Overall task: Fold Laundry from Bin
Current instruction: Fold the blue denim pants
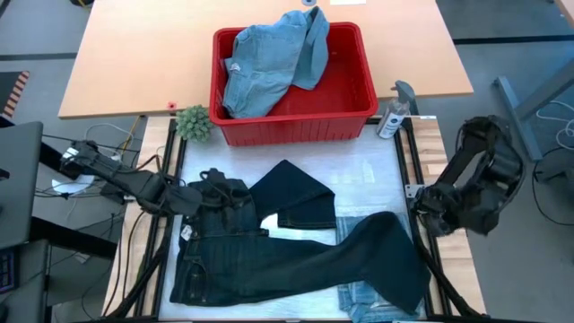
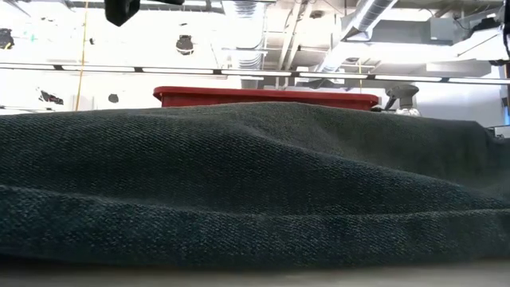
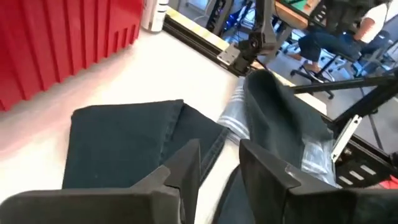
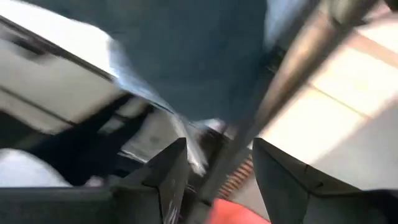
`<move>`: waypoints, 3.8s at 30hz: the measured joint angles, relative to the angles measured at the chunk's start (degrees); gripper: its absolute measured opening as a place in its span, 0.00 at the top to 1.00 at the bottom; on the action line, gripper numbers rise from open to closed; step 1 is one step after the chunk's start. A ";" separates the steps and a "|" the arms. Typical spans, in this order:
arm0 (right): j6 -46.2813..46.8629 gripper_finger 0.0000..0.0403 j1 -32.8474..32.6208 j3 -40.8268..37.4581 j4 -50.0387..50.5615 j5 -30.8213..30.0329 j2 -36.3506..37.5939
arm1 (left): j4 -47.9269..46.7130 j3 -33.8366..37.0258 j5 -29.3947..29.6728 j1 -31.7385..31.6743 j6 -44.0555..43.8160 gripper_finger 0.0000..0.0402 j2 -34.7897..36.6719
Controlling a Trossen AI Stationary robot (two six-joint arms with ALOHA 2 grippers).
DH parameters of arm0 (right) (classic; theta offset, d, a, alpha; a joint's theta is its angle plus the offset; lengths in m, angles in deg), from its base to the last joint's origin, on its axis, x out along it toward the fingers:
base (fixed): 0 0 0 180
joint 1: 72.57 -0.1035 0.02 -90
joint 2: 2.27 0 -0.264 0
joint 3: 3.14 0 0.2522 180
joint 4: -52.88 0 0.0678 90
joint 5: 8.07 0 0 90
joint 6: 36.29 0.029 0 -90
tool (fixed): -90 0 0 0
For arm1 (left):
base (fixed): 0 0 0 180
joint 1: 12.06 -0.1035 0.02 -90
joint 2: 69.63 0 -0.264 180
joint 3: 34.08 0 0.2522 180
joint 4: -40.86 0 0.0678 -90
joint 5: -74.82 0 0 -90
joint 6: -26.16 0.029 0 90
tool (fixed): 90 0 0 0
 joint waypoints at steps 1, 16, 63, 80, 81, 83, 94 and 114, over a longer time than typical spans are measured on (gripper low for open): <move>0.26 0.49 0.23 0.00 -0.82 -3.94 0.79 | -0.01 0.00 -0.83 -0.31 -0.04 0.74 -0.02; -60.50 0.49 25.35 0.00 -30.07 -38.90 -10.23 | -7.64 -0.07 -6.76 -0.26 -8.23 0.74 -5.30; -86.35 0.51 58.01 3.63 -97.71 20.98 -70.70 | -26.58 -0.04 -4.70 11.41 -28.29 0.75 -3.06; -128.74 0.51 57.65 13.65 -68.57 -0.94 -69.10 | -30.21 -0.02 0.24 22.65 -41.08 0.75 -3.06; -130.96 0.51 57.02 13.93 -68.78 -3.41 -69.06 | -30.17 -0.02 0.20 22.65 -41.23 0.75 -3.06; -134.07 0.52 56.05 14.01 -69.45 -4.88 -68.97 | -30.15 -0.02 0.06 22.65 -41.82 0.75 -3.19; -135.55 0.52 55.97 13.52 -70.21 -5.76 -69.63 | -29.89 -0.02 -0.39 27.68 -49.62 0.75 -12.61; -137.46 0.52 57.30 13.24 -73.27 -4.44 -73.28 | -27.51 -0.02 -5.00 32.02 -61.62 0.74 -21.73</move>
